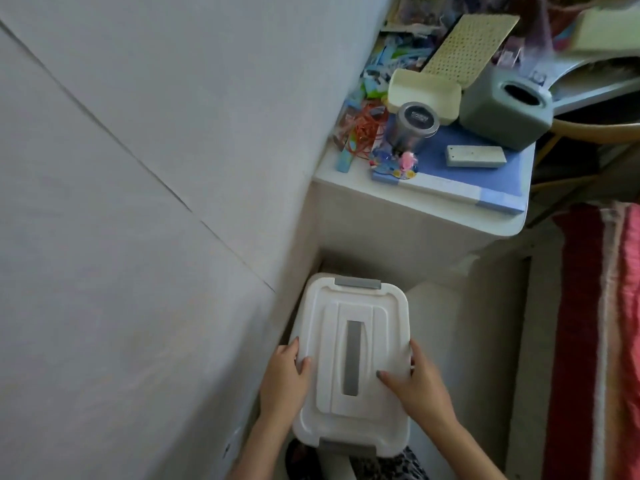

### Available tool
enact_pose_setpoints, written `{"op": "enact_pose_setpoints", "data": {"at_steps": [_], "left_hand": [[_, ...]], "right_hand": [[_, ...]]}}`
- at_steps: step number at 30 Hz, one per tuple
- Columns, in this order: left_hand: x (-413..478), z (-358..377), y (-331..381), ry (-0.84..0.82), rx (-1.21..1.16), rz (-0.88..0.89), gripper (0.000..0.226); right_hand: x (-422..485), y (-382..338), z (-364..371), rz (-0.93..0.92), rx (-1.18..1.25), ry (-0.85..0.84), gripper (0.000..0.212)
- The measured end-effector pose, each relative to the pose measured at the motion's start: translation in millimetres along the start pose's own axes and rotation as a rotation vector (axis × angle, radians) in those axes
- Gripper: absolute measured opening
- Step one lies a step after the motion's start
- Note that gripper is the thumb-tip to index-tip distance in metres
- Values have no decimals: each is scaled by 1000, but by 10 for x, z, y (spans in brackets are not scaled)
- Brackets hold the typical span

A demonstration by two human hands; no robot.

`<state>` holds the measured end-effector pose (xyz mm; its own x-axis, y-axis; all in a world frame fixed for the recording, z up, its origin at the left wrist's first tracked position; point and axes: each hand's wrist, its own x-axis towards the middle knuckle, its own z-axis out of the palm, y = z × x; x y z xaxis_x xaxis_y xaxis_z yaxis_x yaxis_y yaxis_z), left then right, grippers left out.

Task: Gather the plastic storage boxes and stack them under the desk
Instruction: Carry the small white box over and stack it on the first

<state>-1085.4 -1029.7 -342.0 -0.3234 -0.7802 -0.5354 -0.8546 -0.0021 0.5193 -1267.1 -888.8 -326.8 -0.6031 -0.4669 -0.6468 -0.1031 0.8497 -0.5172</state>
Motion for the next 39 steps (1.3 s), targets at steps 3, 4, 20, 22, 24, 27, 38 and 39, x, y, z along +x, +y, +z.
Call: {"op": "enact_pose_setpoints", "data": {"at_steps": [3, 4, 20, 22, 24, 27, 38, 39], "left_hand": [[322, 218, -127, 1, 5, -57, 45], [387, 266, -160, 0, 11, -61, 46], [1522, 1218, -743, -180, 84, -71, 54], [1621, 1314, -808, -207, 108, -49, 56], [1707, 1397, -889, -238, 118, -31, 61], [1838, 1500, -1009, -270, 116, -32, 62], [2064, 1751, -1269, -318, 113, -130, 68], [2076, 1760, -1277, -323, 115, -132, 68]], "right_hand": [[366, 88, 184, 43, 6, -61, 88], [431, 107, 224, 54, 8, -71, 90], [1750, 704, 985, 179, -127, -183, 98], [1858, 782, 1057, 194, -119, -188, 97], [1954, 862, 1141, 211, -103, -196, 97], [2080, 963, 1256, 242, -58, -216, 101], [2376, 1131, 1525, 219, -142, -305, 107], [2390, 1131, 1541, 220, -153, -317, 108]]}}
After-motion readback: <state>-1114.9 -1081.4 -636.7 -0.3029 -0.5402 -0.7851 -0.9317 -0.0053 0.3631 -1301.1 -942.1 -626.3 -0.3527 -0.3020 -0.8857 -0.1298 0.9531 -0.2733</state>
